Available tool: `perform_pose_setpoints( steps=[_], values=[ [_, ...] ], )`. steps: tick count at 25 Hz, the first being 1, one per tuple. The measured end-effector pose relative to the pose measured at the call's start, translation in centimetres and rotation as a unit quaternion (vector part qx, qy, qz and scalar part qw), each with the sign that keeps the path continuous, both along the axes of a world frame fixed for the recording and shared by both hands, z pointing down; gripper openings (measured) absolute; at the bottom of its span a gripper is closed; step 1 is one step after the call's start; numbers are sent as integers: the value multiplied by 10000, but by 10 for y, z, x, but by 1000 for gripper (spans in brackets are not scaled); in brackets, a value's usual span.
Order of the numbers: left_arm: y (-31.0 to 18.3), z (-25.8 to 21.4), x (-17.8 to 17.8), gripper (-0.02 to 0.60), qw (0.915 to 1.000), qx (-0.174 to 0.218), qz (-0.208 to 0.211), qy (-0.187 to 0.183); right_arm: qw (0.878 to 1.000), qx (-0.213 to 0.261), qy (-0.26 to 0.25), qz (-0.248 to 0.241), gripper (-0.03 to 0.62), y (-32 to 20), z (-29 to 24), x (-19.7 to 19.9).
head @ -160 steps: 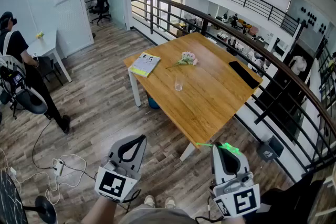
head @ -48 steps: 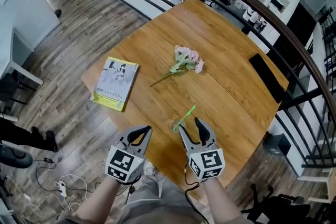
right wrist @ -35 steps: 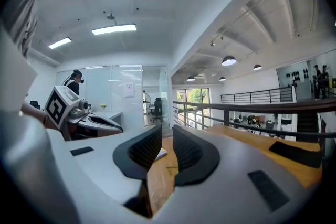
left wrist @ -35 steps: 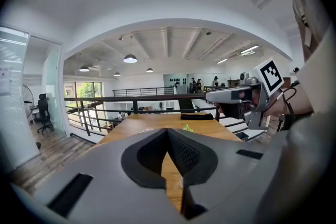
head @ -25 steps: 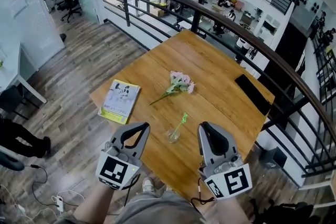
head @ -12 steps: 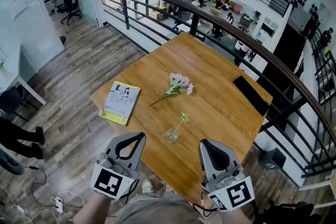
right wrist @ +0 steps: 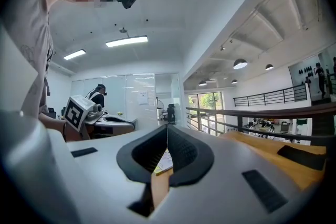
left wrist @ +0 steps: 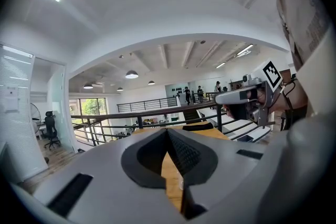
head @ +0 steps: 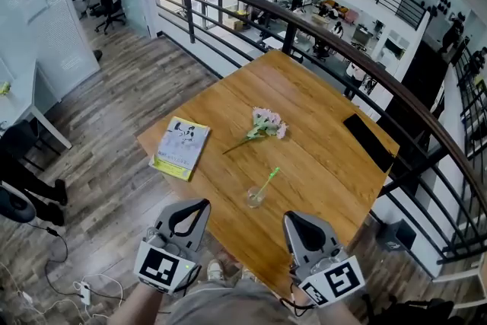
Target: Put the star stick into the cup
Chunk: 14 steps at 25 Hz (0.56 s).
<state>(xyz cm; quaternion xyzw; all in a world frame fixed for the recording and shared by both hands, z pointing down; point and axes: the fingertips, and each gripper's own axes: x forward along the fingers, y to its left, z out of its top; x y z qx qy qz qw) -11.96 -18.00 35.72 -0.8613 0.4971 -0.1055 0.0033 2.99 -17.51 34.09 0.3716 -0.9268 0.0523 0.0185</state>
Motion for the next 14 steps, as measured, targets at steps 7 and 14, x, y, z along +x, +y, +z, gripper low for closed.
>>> perform_pose_setpoints(
  steps=[7,14],
  values=[
    [-3,-3,-1,14,10000,31,-18,-38,9999,-52,42,91,32,-5,3,5],
    [-9,-2,3,14,10000,13,-10,-72,9999,-72,25,95,32,-12,4,8]
  ],
)
